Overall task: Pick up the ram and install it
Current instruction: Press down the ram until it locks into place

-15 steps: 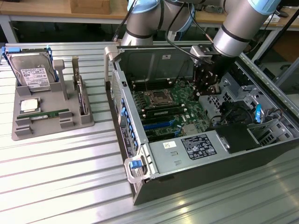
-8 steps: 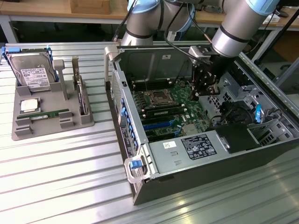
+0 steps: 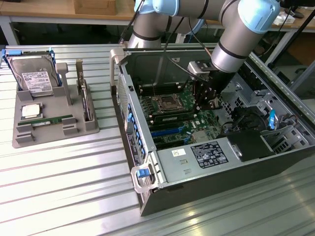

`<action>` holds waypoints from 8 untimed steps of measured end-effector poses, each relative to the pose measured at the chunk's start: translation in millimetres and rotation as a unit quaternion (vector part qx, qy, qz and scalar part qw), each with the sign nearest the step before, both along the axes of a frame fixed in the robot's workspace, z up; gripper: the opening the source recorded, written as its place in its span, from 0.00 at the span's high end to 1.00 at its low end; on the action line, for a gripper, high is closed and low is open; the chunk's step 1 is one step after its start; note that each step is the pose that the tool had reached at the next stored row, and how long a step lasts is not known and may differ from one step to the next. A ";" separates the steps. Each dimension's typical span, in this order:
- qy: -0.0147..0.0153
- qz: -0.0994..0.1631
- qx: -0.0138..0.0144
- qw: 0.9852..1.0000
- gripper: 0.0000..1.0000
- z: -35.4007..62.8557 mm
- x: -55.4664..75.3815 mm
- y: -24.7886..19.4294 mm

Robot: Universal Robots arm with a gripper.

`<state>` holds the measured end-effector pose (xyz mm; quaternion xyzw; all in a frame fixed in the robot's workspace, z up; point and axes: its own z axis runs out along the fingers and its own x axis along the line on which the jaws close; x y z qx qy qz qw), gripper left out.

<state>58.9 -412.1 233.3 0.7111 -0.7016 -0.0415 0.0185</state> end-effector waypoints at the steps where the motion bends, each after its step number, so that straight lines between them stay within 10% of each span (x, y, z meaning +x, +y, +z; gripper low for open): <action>1: 0.000 0.000 0.000 1.000 0.90 -1.0 0.0 -0.1; 8: -0.001 0.000 0.003 1.000 0.90 6.1 0.1 -2.1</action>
